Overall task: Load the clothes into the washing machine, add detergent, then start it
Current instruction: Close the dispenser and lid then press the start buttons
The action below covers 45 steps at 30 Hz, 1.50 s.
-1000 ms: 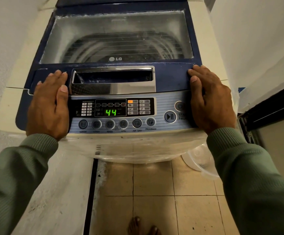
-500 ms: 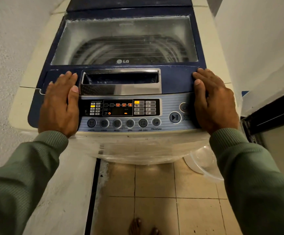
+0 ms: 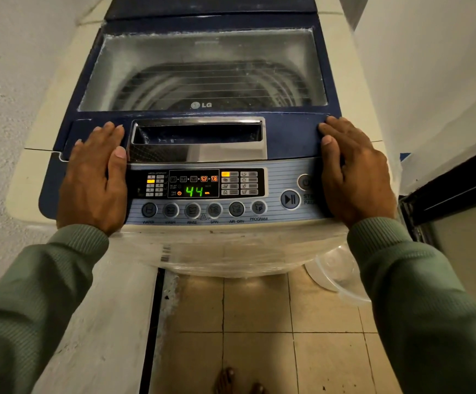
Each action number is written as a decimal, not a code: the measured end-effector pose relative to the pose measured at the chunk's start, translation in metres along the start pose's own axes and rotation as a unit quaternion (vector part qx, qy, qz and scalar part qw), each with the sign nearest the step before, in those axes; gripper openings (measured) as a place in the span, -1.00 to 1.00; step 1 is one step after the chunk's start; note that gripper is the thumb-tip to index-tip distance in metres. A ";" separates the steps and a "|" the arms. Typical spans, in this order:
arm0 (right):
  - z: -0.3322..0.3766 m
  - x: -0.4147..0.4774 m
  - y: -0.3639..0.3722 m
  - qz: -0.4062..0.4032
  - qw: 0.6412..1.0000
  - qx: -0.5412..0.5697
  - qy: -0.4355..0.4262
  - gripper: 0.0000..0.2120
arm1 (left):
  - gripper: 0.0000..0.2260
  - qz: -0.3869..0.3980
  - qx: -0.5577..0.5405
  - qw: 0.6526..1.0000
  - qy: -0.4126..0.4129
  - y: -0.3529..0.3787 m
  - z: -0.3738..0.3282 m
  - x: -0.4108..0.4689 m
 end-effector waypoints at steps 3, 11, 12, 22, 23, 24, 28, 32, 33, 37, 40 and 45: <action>0.000 0.000 0.000 0.002 1.000 -0.001 0.002 -0.51 | -0.55 -0.002 0.000 1.000 -0.003 0.000 -0.001 0.000; -0.001 -0.001 0.002 0.000 1.000 -0.003 0.001 -0.51 | -0.55 -0.002 -0.001 1.000 -0.003 -0.001 0.000 0.000; -0.001 -0.001 0.002 -0.001 1.000 -0.002 0.001 -0.51 | -0.55 -0.002 -0.001 1.000 -0.002 -0.001 0.000 0.000; -0.002 -0.001 0.002 -0.002 1.000 -0.004 -0.001 -0.52 | -0.54 -0.001 -0.001 1.000 -0.004 0.000 0.001 -0.001; -0.002 -0.001 0.002 -0.003 1.000 -0.003 -0.002 -0.52 | -0.54 0.001 0.000 1.000 -0.004 0.000 0.001 -0.001; -0.002 -0.001 0.001 -0.004 1.000 -0.001 -0.001 -0.53 | -0.54 0.001 0.000 1.000 -0.005 0.000 0.001 -0.001; 0.000 -0.001 0.001 -0.007 1.000 0.008 -0.003 -0.54 | -0.54 0.003 -0.001 1.000 -0.004 -0.001 -0.001 0.000; 0.001 -0.001 -0.001 -0.004 1.000 0.011 0.000 -0.54 | -0.53 0.009 0.001 1.000 -0.009 -0.002 -0.002 0.000; 0.002 -0.001 -0.001 -0.003 1.000 0.010 0.001 -0.54 | -0.53 0.012 0.004 1.000 -0.010 -0.002 -0.003 0.001; 0.004 0.000 -0.002 -0.008 1.000 0.003 0.006 -0.56 | -0.53 0.019 0.002 1.000 -0.006 -0.002 -0.002 0.002; 0.010 0.000 -0.003 -0.017 0.999 -0.018 0.027 -0.56 | -0.51 0.032 0.002 0.999 -0.007 -0.004 -0.003 0.003; 0.035 0.007 -0.010 0.003 0.995 -0.056 0.081 -0.59 | -0.64 0.037 0.055 0.997 -0.027 -0.008 -0.015 0.011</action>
Point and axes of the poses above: each hand's wrist, its own x-axis towards the middle knuckle, its own y-axis out of the palm, z = x × y, the point moved 1 cm from there along x, towards the middle knuckle, and after that the axes turned 9 degrees about -x, right-handed, at the moved point
